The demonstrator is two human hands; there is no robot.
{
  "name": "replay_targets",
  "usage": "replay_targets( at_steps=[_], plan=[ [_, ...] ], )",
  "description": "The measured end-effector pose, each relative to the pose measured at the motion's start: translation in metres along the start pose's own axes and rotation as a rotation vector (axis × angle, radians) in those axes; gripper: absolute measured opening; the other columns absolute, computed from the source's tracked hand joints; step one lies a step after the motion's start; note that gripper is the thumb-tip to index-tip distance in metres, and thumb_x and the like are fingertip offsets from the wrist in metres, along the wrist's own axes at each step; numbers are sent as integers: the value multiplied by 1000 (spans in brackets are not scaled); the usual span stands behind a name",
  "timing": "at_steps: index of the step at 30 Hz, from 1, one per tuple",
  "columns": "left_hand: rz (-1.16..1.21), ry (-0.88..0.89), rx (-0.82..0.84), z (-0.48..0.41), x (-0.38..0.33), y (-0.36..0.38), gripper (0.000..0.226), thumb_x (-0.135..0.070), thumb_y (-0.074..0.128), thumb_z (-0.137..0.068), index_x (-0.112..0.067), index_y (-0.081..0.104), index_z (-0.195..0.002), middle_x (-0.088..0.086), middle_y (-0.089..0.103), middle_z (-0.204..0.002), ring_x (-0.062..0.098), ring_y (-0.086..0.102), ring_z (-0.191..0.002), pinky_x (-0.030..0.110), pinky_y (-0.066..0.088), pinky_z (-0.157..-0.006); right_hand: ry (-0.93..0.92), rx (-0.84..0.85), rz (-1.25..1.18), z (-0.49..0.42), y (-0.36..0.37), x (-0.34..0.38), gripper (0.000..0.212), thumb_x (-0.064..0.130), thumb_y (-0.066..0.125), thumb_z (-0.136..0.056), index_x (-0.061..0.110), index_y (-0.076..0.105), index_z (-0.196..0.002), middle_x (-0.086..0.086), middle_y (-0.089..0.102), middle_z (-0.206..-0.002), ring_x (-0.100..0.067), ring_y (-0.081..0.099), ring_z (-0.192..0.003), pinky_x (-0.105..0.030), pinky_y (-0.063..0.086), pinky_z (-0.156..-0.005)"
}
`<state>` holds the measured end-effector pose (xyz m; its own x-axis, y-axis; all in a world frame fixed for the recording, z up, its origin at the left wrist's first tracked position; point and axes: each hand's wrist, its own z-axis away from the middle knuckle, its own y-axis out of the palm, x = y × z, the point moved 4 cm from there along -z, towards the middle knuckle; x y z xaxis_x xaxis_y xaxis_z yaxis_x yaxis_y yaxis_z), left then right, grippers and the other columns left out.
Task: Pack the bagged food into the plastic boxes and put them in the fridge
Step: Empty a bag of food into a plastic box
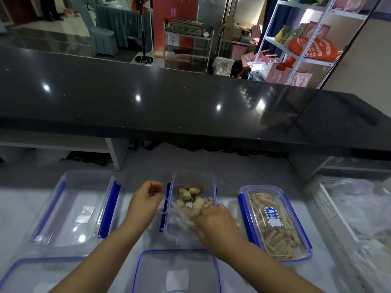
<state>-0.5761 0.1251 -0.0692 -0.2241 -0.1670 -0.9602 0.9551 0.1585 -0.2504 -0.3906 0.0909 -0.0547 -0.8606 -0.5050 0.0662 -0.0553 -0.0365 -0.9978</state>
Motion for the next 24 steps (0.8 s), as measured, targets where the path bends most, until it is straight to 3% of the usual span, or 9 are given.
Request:
replay_targets(
  at_steps=[2, 6, 10, 11, 14, 16, 18, 21, 24],
  plan=[
    [14, 2, -20, 3, 1, -4, 22, -1, 52, -90, -20, 57, -100, -9, 61, -96, 9, 57, -92, 23, 42, -79, -29, 13, -61, 0, 2, 5, 5, 17, 69, -66, 22, 67, -67, 2, 63, -65, -17, 57, -61, -33, 54, -61],
    [28, 10, -34, 8, -4, -9, 20, -4, 52, -91, -20, 57, -102, -9, 61, -97, 6, 56, -92, 21, 42, -79, 97, -109, -195, -8, -20, -6, 16, 9, 56, -84, 13, 69, -91, -5, 63, -89, -22, 57, -82, -27, 42, -69],
    [2, 40, -49, 12, -11, -14, 21, -5, 52, -91, -23, 56, -101, -11, 60, -96, 5, 56, -92, 23, 44, -79, 151, -276, -200, -22, -30, -17, 25, 1, 76, -63, 14, 72, -83, -2, 62, -73, -21, 59, -66, -24, 42, -58],
    [-14, 51, -39, 14, -12, -13, 22, -5, 53, -90, -23, 56, -101, -12, 59, -97, 4, 56, -92, 21, 43, -78, 136, -220, -169, -24, -27, -16, 26, 2, 75, -65, 15, 72, -87, -3, 61, -77, -23, 58, -71, -27, 45, -62],
    [-120, 104, 3, 21, -16, -9, 24, -7, 55, -89, -27, 55, -102, -14, 57, -100, 0, 54, -95, 15, 41, -74, 102, -56, -4, -20, -13, -11, 26, 28, 55, -87, 24, 63, -112, -2, 56, -109, -24, 50, -102, -35, 38, -86],
    [-224, 145, 15, 24, -18, -7, 26, -9, 57, -87, -30, 54, -102, -17, 54, -99, -3, 52, -94, 14, 41, -74, 123, -42, 39, -14, -5, -9, 40, 53, 41, -87, 30, 60, -114, 3, 55, -110, -20, 48, -103, -35, 35, -86],
    [-335, 184, 12, 27, -17, -4, 27, -12, 60, -86, -33, 54, -102, -21, 51, -98, -2, 51, -93, 14, 41, -76, 118, -103, 19, -9, -5, -5, 45, 61, 41, -80, 32, 61, -108, 6, 57, -103, -18, 51, -96, -34, 38, -81],
    [-468, 213, 15, 33, -16, 3, 27, -17, 63, -86, -31, 57, -108, -19, 49, -101, 2, 46, -98, 18, 38, -82, 58, -123, -131, -5, 1, -9, 21, 25, 65, -77, 24, 68, -98, 3, 61, -92, -21, 56, -86, -31, 44, -75],
    [-527, 274, 52, 35, -24, 13, 33, -18, 65, -83, -28, 59, -114, -18, 50, -107, 4, 43, -105, 18, 33, -86, 163, -154, -378, -4, -5, -23, 18, 6, 62, -81, 14, 72, -93, -2, 63, -88, -19, 57, -81, -24, 45, -71]
  ],
)
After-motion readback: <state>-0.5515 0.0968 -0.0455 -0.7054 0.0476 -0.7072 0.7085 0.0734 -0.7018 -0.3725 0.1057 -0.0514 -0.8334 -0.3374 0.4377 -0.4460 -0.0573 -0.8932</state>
